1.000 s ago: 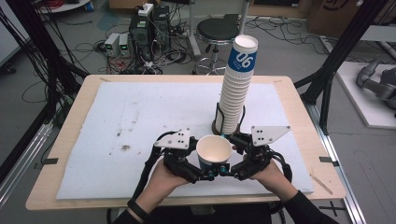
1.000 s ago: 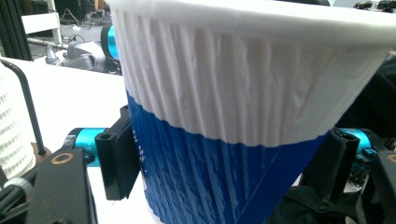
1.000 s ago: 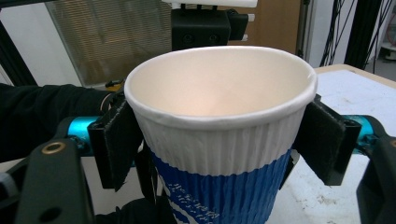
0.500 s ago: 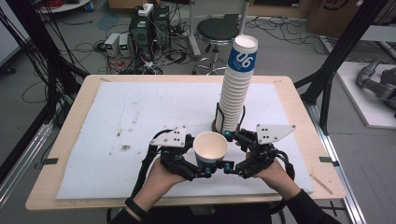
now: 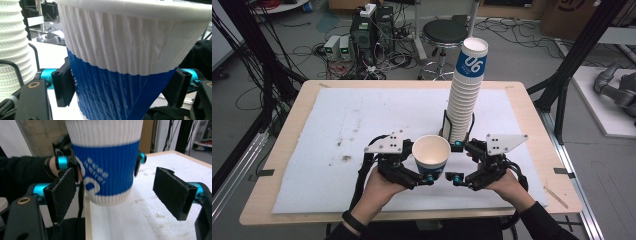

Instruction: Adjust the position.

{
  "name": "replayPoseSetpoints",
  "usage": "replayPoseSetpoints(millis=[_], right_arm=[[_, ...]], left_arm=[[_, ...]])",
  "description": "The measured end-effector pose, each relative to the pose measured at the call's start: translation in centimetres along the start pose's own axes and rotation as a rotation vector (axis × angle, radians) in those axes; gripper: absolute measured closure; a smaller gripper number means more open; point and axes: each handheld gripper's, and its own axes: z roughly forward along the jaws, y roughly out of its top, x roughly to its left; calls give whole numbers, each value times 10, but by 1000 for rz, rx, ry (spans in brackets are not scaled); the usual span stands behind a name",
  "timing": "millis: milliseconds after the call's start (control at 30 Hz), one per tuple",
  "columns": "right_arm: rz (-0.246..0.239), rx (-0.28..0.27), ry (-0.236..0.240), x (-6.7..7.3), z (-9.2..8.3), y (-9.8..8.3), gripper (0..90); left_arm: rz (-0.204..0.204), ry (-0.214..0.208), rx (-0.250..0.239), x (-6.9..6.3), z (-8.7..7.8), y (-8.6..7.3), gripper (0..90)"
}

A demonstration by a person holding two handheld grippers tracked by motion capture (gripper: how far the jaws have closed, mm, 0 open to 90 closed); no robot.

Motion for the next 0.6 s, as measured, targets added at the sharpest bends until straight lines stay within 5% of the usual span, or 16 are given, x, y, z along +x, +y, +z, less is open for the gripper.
replayPoseSetpoints(millis=[600], right_arm=[[-22,67,19,10,28,-11,194]], left_arm=[[-14,-5,-25,-5,3,3,251]])
